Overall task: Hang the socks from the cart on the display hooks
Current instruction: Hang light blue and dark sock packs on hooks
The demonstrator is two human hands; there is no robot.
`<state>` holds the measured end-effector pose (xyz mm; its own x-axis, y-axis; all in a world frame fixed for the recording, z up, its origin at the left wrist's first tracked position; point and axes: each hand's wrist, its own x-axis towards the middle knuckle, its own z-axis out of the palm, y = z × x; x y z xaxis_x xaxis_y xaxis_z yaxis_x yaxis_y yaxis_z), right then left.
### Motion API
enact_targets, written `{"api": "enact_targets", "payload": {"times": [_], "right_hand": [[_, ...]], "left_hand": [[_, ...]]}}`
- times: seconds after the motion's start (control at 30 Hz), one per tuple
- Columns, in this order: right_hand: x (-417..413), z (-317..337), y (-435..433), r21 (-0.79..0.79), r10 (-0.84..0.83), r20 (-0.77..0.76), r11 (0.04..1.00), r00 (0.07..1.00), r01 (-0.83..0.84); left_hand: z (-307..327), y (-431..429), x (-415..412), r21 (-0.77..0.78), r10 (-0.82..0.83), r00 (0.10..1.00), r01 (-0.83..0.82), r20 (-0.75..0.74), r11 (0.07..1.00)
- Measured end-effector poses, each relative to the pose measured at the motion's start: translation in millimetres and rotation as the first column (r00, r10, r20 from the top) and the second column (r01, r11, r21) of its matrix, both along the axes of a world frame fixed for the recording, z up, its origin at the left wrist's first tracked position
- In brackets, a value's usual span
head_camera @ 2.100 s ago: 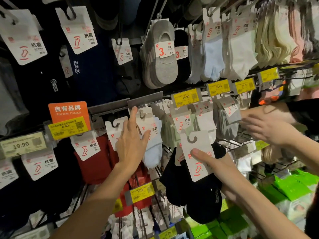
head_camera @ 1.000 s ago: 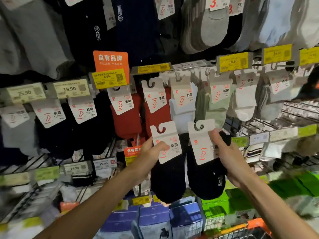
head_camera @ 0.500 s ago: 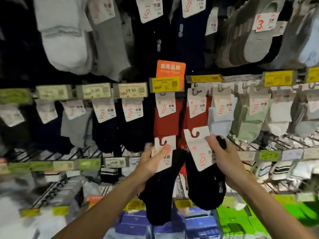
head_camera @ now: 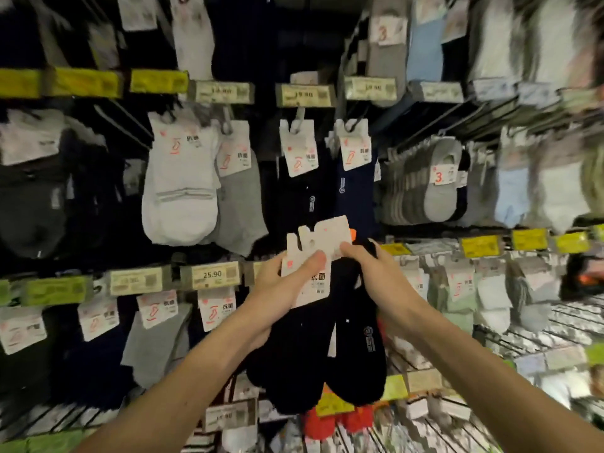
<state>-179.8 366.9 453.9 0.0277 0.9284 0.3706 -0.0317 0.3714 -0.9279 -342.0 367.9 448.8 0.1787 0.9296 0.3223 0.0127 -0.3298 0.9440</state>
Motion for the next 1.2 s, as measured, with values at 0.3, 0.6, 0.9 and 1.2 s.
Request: {"api": "enact_targets", "payload": {"times": [0.3, 0.6, 0.9, 1.2], "right_hand": [[38.6, 71.8, 23.4, 0.119, -0.028, 0.175, 0.993, 0.984, 0.007], [40.8, 126.4, 73.8, 0.256, -0.029, 0.204, 0.966, 0.979, -0.025], [37.3, 142.8, 108.4, 0.280, -0.057, 0.177, 0.960, 0.983, 0.005], [26.8, 158.3, 132.1, 0.379, -0.033, 0.094, 0.926, 0.995, -0.005]], "left_hand": [[87.1, 29.1, -13.0, 0.151, 0.305, 0.936, -0.281, -0.175, 0.948], [158.5, 38.6, -21.8, 0.439, 0.427, 0.814, -0.242, -0.393, 0.865], [192.9, 62.6, -18.0, 0.551, 0.555, 0.559, -0.196, -0.617, 0.811], [225.9, 79.6, -8.6, 0.765, 0.769, 0.398, -0.214, -0.499, 0.607]]}}
